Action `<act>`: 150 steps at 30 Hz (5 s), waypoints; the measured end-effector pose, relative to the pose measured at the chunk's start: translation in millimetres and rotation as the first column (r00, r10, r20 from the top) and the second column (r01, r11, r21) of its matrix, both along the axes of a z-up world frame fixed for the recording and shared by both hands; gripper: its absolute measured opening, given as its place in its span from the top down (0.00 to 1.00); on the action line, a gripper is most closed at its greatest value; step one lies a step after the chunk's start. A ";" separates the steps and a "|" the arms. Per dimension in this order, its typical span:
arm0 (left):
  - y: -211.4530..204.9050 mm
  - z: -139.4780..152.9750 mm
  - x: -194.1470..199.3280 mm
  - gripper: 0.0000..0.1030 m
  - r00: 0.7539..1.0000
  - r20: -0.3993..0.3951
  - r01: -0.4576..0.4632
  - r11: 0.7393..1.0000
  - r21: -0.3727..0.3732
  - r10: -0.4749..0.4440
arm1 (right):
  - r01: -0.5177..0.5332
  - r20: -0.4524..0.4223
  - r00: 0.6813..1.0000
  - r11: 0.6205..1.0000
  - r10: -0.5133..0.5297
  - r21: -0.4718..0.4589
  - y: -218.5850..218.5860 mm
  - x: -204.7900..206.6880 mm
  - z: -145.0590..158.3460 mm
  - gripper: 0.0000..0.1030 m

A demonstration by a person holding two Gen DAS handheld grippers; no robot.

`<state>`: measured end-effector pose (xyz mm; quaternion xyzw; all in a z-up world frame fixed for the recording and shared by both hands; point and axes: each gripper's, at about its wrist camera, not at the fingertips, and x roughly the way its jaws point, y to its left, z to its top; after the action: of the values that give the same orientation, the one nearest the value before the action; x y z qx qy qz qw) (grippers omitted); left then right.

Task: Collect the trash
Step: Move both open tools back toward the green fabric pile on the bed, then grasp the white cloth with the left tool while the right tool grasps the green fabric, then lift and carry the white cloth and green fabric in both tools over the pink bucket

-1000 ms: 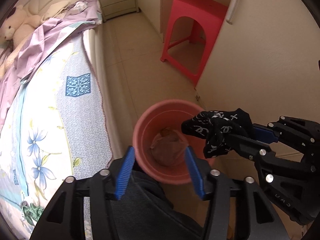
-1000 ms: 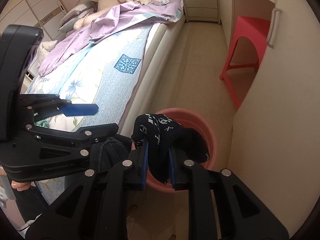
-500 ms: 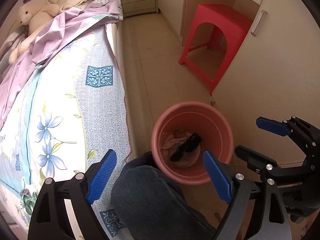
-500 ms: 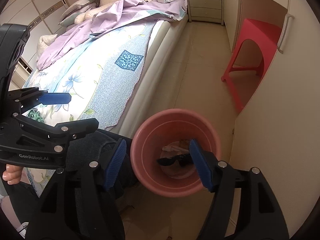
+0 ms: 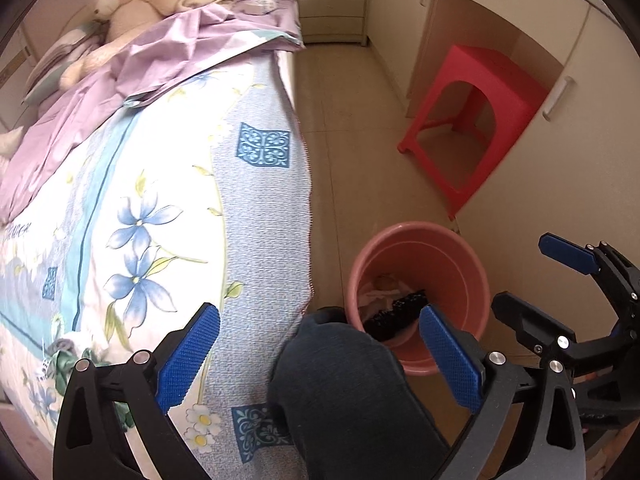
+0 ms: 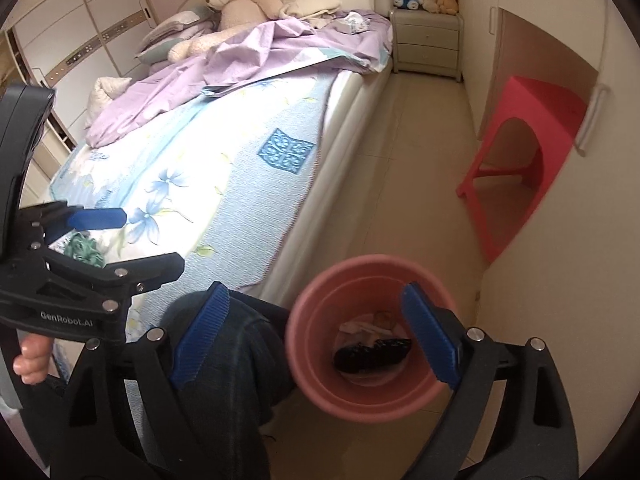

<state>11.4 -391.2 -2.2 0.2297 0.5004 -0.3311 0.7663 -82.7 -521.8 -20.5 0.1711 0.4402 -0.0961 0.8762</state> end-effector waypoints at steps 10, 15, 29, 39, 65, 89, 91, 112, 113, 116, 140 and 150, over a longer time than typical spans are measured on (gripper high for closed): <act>75.0 14.7 20.6 0.05 0.990 -0.001 -0.144 0.989 -0.042 0.144 | -0.132 0.031 0.991 0.991 0.132 -0.018 52.5 35.3 15.9 0.17; 116.0 18.0 27.1 0.05 0.977 0.002 -0.215 0.976 -0.047 0.215 | -0.201 0.034 0.979 0.979 0.202 -0.028 87.3 49.3 22.8 0.17; 216.9 20.8 37.3 0.05 0.924 -0.011 -0.382 0.922 -0.067 0.382 | -0.374 0.044 0.925 0.926 0.377 -0.056 176.8 82.2 39.4 0.17; 283.7 17.2 42.7 0.05 0.878 -0.014 -0.479 0.875 -0.070 0.479 | -0.474 0.032 0.879 0.879 0.476 -0.054 234.6 98.0 36.0 0.17; 354.6 -35.3 75.2 0.08 0.865 -0.097 -0.499 0.862 -0.085 0.492 | -0.584 -0.052 0.810 0.811 0.583 -0.004 312.2 148.8 -3.0 0.26; 350.7 -84.7 103.2 0.88 0.875 -0.269 -0.439 0.894 -0.090 0.403 | -0.564 -0.109 0.814 0.821 0.571 0.092 329.3 188.5 -46.8 0.38; 351.6 -85.4 104.1 0.88 0.872 -0.275 -0.444 0.891 -0.091 0.406 | -0.562 -0.108 0.814 0.821 0.570 0.098 331.4 191.7 -49.4 0.43; 369.1 -40.3 88.9 0.94 0.862 -0.267 -0.482 0.861 -0.166 0.431 | -0.589 -0.027 0.804 0.803 0.593 0.096 323.6 172.1 -10.2 0.96; 370.1 -34.8 86.5 0.94 0.862 -0.264 -0.484 0.858 -0.173 0.433 | -0.592 -0.020 0.803 0.801 0.596 0.091 322.8 169.4 -4.6 0.96; 371.8 -18.9 79.0 0.95 0.864 -0.236 -0.488 0.853 -0.184 0.444 | -0.596 0.004 0.802 0.799 0.597 0.075 319.2 160.9 12.1 0.96; 389.5 52.7 58.8 0.99 0.868 -0.164 -0.496 0.844 -0.205 0.470 | -0.597 0.144 0.796 0.802 0.588 0.022 303.0 120.9 84.4 0.96; 370.0 5.1 49.3 0.47 0.879 -0.203 -0.457 0.883 -0.104 0.431 | -0.583 0.123 0.809 0.811 0.575 0.049 293.4 117.0 70.0 0.96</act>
<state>60.7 -21.2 2.9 0.0211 0.5787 -0.2015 0.7900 34.3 -228.4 49.6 0.0703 0.4294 0.2031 0.8772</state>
